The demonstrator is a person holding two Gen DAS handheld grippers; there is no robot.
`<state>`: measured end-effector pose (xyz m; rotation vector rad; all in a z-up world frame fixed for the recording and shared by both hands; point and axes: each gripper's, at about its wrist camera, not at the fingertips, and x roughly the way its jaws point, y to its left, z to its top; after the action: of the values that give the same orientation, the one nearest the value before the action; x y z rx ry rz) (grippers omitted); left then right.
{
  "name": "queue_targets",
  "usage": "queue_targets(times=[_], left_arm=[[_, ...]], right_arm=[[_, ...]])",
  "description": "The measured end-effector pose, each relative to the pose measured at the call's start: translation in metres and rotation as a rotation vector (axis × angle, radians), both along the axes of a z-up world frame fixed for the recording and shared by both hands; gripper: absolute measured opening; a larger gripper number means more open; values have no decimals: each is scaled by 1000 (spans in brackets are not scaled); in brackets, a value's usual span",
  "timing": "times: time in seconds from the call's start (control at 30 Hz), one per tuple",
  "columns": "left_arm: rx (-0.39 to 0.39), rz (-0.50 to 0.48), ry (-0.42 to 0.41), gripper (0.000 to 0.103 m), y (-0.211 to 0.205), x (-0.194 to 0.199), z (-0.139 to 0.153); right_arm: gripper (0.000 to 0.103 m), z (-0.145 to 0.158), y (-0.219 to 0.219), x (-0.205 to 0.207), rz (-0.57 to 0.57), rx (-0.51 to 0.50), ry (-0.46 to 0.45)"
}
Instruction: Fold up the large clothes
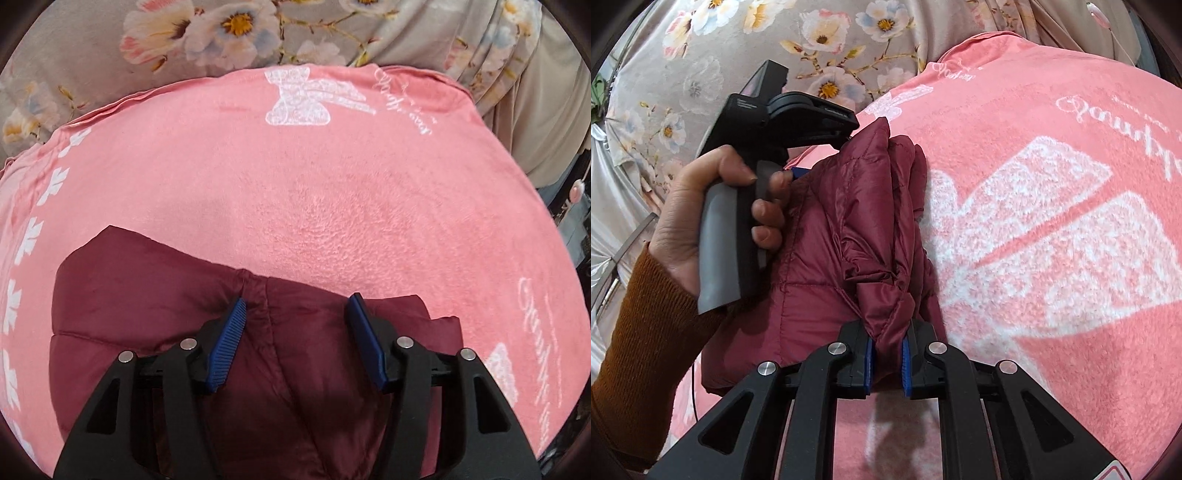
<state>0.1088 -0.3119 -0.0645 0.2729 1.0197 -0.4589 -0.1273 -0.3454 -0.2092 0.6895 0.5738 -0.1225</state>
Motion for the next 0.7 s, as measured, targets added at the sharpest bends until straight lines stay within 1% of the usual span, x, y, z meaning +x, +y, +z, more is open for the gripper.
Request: queue_targets(times=[0.07,0.27,0.37,0.53,0.6,0.63,0.67,0.7], left_arm=[[16,7,3,56,-3,4,-11],[55,15,-21,56,-12,5,-30],[72,14,-33,56,-14,6,-36],[91,13,-57,56,-15,6,-44],[92,13,-64,56,-15,6,-45],[84,13,-65,56,-14,6,-44],[76,13,-64,56,-14,6,-43],[48,12,-56,56,-10,6,-39]], right_arm=[[10,-4,0,2,3,-5,8],[9,-15,4,7,9,-36,27],[7,-19,5,9,12,-45,29],[7,-18,5,13,32,-68,28],[8,-15,4,13,43,-59,32],[11,-13,1,11,45,-47,35],[18,-8,-1,8,38,-40,41],[25,-3,-4,4,18,-50,51]])
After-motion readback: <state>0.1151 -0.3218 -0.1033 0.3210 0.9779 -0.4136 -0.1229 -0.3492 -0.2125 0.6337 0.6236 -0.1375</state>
